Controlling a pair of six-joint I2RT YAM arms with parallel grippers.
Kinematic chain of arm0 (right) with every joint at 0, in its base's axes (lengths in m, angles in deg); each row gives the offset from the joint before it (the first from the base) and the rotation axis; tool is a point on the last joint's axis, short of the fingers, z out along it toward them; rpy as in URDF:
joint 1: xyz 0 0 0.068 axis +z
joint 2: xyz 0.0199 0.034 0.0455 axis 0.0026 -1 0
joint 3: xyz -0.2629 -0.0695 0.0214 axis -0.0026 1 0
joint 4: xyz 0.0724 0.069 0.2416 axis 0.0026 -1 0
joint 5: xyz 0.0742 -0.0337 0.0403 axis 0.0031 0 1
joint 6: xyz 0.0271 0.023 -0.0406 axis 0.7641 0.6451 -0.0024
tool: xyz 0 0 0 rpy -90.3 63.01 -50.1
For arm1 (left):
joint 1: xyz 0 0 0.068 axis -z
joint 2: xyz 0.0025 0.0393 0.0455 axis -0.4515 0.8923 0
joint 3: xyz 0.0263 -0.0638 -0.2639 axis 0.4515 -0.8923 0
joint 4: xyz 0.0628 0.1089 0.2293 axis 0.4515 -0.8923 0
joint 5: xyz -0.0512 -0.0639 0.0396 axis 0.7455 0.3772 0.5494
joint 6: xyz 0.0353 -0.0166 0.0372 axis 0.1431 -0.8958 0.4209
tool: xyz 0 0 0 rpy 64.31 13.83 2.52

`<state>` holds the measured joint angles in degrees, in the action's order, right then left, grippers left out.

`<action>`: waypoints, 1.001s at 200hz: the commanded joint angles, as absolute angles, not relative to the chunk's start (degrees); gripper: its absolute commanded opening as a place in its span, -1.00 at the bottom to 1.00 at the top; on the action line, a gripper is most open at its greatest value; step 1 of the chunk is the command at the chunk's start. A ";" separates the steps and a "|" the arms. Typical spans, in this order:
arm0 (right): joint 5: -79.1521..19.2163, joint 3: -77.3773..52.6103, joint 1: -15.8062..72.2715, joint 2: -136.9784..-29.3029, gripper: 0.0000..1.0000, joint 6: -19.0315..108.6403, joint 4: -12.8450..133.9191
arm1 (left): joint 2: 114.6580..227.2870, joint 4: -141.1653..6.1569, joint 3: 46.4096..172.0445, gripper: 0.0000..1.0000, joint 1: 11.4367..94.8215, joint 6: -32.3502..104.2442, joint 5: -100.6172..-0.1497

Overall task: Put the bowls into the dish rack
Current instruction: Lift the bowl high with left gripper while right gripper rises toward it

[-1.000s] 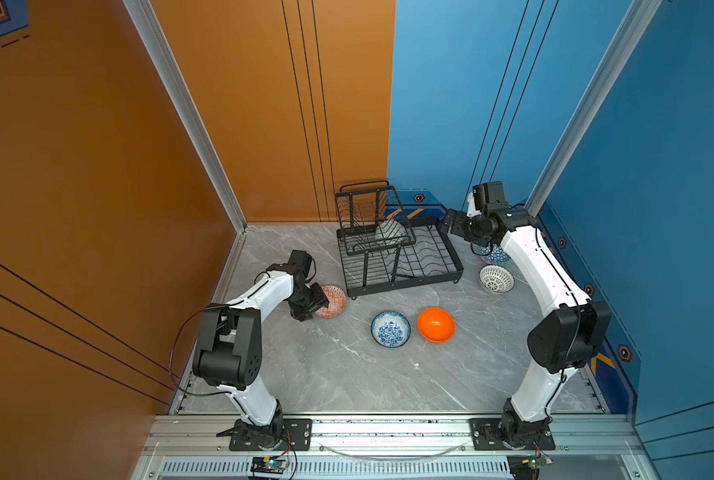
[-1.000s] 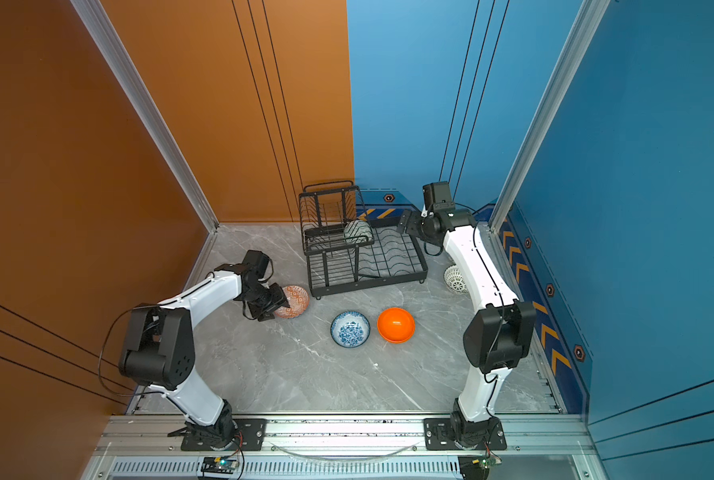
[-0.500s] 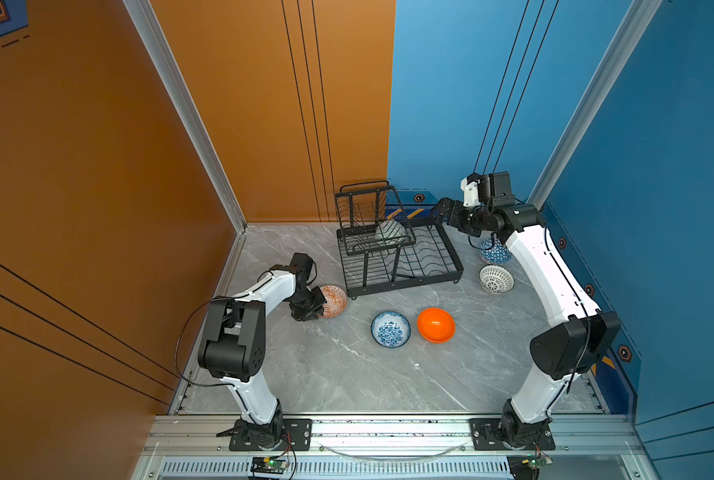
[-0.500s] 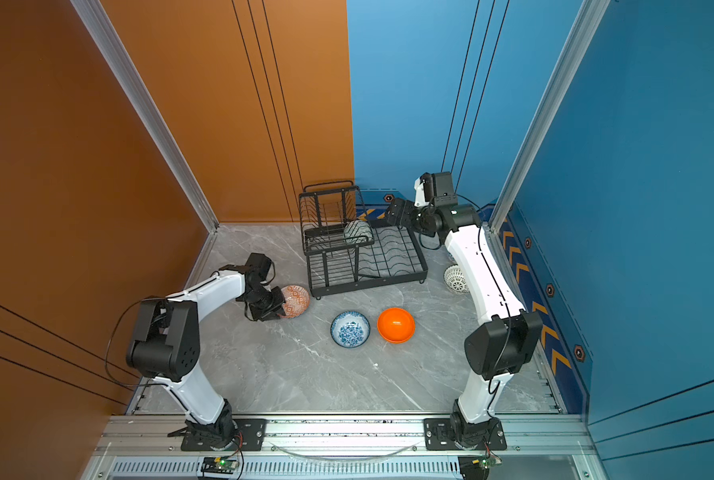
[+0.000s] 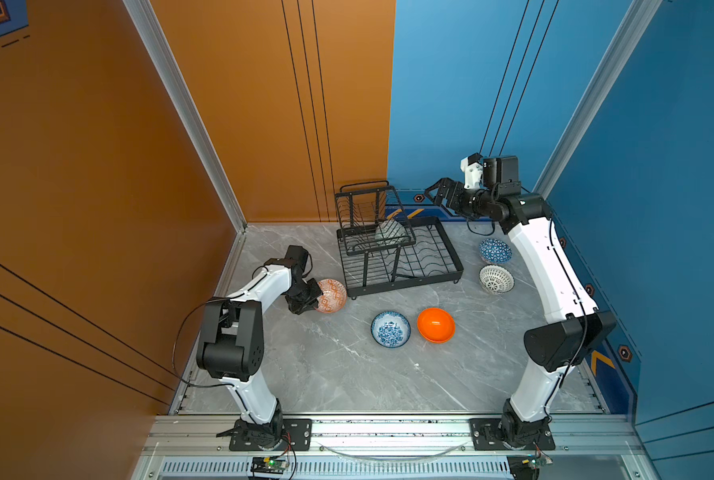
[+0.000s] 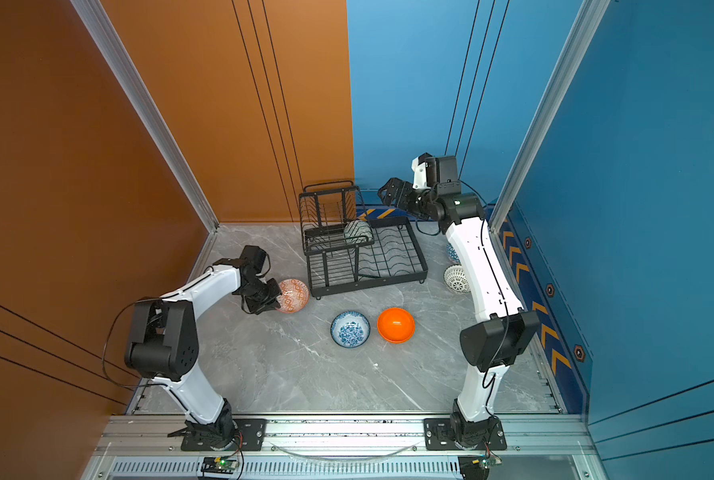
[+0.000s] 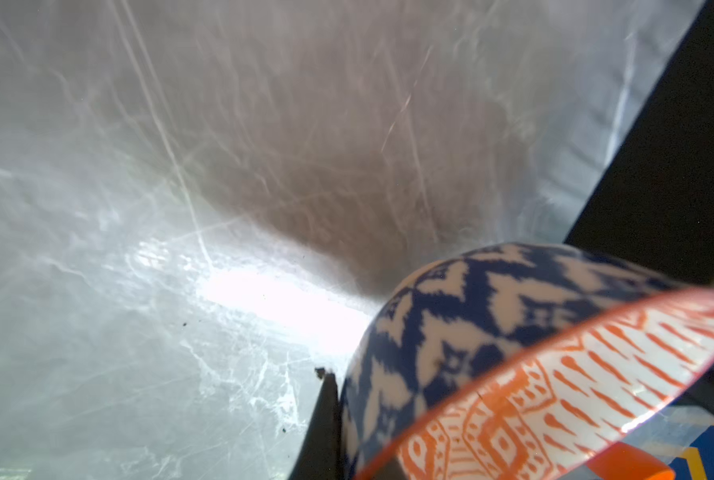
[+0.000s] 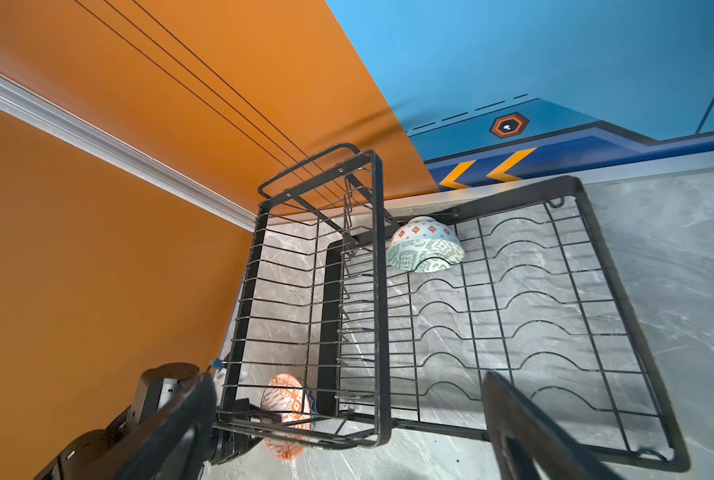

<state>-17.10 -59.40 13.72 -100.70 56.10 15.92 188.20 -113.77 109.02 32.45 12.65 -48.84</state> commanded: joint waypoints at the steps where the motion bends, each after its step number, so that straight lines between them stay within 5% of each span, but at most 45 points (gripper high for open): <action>1: -14.72 -61.36 15.72 -101.68 0.99 56.52 16.27 | 184.60 -113.80 113.61 -1.00 31.53 11.60 -52.45; 108: -15.45 -65.16 22.68 -101.65 0.99 54.36 14.88 | 181.69 -96.28 133.57 -1.00 30.14 12.53 -62.91; 200: -18.12 -69.44 18.54 -100.69 0.99 74.21 17.19 | 192.82 -75.24 149.67 -1.00 43.93 23.36 -70.02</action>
<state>-16.27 -67.44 21.32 -101.55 63.53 15.35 189.51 -85.11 146.57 40.25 18.29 -66.19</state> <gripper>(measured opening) 0.996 0.078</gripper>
